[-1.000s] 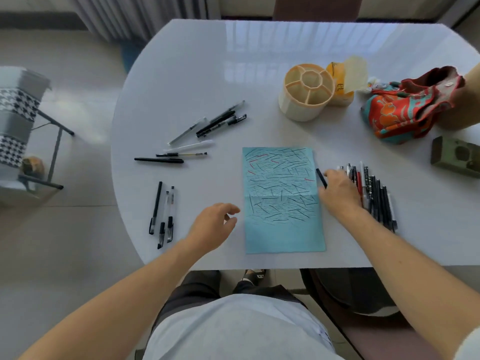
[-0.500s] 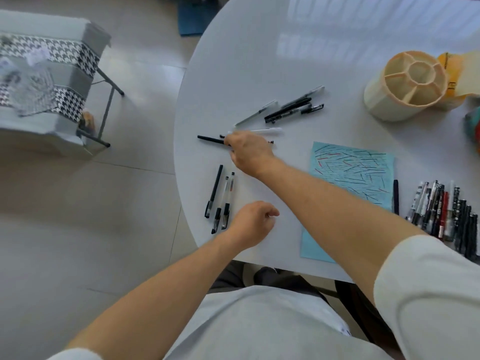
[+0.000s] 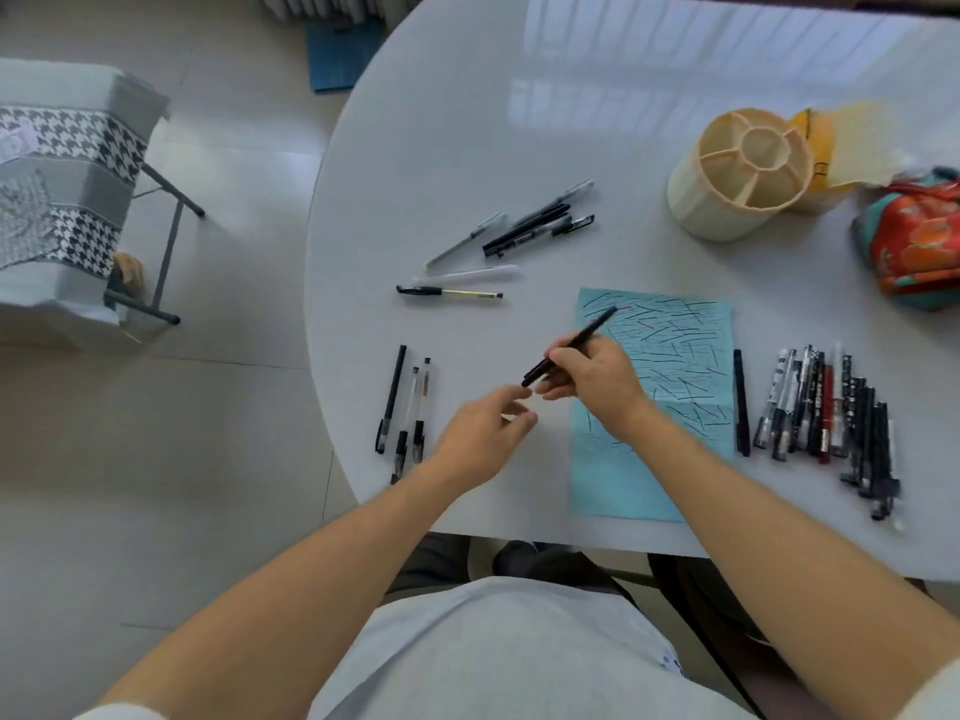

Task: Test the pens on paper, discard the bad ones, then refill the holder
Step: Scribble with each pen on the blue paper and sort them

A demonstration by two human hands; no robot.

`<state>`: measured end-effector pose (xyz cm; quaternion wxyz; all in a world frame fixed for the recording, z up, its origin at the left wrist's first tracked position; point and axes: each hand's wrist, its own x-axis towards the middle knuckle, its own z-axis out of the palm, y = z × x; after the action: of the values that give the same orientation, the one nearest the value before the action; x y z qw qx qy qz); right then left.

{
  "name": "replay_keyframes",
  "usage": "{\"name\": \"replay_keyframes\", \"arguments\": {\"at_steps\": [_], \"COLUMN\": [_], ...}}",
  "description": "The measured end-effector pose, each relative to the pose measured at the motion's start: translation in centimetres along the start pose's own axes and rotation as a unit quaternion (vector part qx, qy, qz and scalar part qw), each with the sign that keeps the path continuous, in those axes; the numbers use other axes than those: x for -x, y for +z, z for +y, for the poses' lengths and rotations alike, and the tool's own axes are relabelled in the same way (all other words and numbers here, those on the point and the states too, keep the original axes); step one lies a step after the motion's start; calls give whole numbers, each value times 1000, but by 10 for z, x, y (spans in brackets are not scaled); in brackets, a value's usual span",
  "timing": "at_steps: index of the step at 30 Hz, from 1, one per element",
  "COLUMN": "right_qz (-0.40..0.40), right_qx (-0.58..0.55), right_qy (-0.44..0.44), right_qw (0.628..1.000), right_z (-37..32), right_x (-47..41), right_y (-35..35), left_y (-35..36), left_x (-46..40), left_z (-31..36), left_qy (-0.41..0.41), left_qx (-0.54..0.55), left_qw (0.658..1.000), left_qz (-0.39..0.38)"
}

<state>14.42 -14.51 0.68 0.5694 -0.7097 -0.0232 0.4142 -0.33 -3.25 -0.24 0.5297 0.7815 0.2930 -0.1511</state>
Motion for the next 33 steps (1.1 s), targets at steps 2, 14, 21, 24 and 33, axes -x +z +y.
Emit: {"name": "replay_keyframes", "arguments": {"at_steps": [2, 14, 21, 24, 33], "right_qz": [4, 84, 206, 244, 206], "right_qx": [-88, -87, -237, -135, 78], "right_qy": [22, -4, 10, -6, -82], "right_qw": [996, 993, 949, 960, 972], "right_z": [19, 78, 91, 93, 104], "right_x": [27, 119, 125, 132, 119], "right_y": [-27, -112, -172, -218, -170], "left_y": [14, 89, 90, 64, 93], "left_x": [-4, 4, 5, 9, 21], "left_z": [11, 63, 69, 40, 25], "left_qy": [10, 119, 120, 91, 251], "left_qx": [13, -110, -167, -214, -303], "left_qw": [999, 972, 970, 970, 919], "left_qz": [-35, -171, -132, -79, -26]}}
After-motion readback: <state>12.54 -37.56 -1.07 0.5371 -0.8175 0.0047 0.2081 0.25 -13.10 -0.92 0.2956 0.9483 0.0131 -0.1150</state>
